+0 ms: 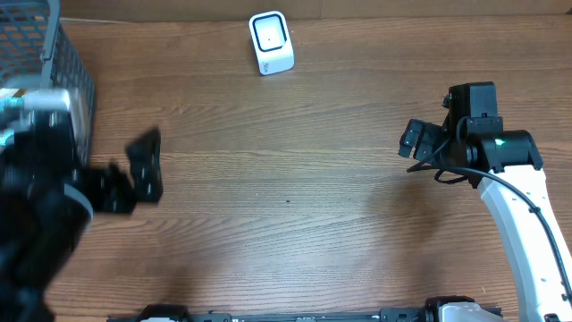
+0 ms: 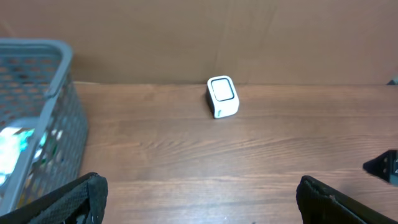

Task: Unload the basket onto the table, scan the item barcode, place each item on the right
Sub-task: 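Move the left gripper over the grey basket, then lower the left gripper into the basket toward the yellow bottle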

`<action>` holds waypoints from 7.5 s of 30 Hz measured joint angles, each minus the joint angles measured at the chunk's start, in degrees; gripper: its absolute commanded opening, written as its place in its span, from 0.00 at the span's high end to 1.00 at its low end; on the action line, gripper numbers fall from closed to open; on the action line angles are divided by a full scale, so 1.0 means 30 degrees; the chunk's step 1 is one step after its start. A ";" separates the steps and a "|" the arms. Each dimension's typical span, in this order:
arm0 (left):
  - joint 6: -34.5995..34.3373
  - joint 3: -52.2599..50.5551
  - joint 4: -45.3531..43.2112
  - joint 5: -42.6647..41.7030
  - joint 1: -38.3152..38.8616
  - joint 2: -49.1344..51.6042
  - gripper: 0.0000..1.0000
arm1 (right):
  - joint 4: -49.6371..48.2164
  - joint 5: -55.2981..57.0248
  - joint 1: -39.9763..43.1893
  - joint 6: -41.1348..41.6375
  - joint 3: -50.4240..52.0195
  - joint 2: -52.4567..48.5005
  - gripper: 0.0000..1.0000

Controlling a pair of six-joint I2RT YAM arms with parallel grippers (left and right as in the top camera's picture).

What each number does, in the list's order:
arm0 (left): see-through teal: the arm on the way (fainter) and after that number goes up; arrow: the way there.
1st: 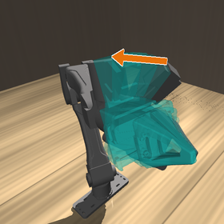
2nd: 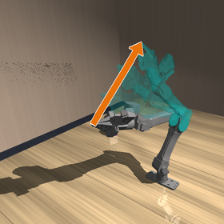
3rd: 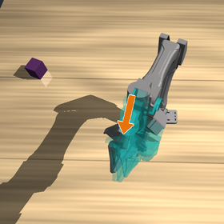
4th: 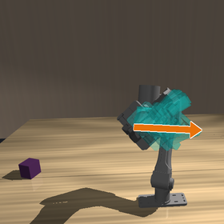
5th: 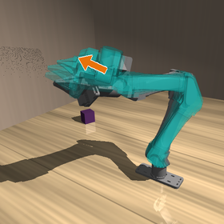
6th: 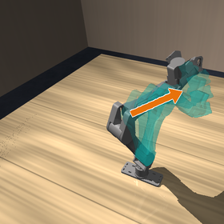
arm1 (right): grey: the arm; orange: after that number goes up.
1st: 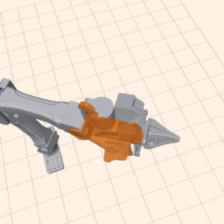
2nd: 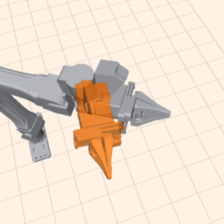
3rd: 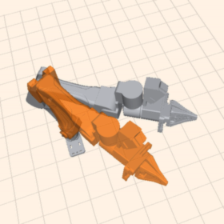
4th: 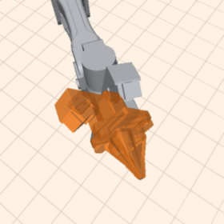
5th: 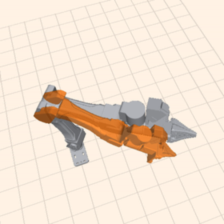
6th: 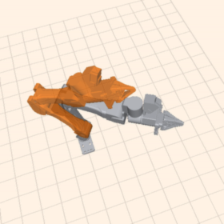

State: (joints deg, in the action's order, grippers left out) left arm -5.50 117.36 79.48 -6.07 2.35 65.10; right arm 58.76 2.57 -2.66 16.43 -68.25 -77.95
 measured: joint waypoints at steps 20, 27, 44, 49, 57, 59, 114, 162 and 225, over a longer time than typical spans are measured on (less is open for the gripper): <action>-0.1552 0.1311 -0.2098 0.8080 -0.1078 0.6462 0.00 | -0.0007 0.0000 0.0000 0.0015 0.0000 0.0000 0.00; -0.1763 0.1311 -0.2062 0.7745 -0.4721 0.8174 0.00 | -0.0015 -0.0007 0.0000 0.0007 0.0000 0.0000 0.00; -0.2688 0.1311 -0.2295 0.0015 -1.5446 1.0826 0.00 | -0.0007 -0.0007 0.0000 0.0015 0.0000 0.0000 0.00; -0.2215 0.1311 -0.2361 -0.0430 -1.5533 1.1424 0.00 | -0.0022 0.0000 0.0000 0.0007 0.0000 0.0000 0.00; -0.1610 0.1311 -0.2302 -0.0408 -1.5533 1.1810 0.00 | -0.0015 0.0000 0.0000 0.0007 0.0000 0.0000 0.00; -0.1603 0.1311 -0.2164 -0.0408 -1.5533 1.1810 0.00 | -0.0015 -0.0007 0.0000 0.0007 0.0000 0.0000 0.00; -0.1603 0.1304 -0.1413 -0.0408 -1.5533 1.1810 0.00 | -0.0015 0.0000 0.0000 0.0000 0.0000 0.0000 0.00; -0.0007 -0.1865 -0.2645 0.0903 -1.4433 1.1999 0.00 | 0.0000 0.0000 0.0000 0.0000 0.0000 0.0000 0.00; 0.1734 -0.1865 -0.3432 -0.0707 -1.4520 1.8739 0.33 | 0.0000 0.0000 0.0000 0.0007 0.0000 0.0000 0.00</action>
State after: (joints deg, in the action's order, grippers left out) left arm -0.30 111.77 69.19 -8.19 -41.21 121.32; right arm 58.76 2.57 -2.66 16.45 -68.25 -77.95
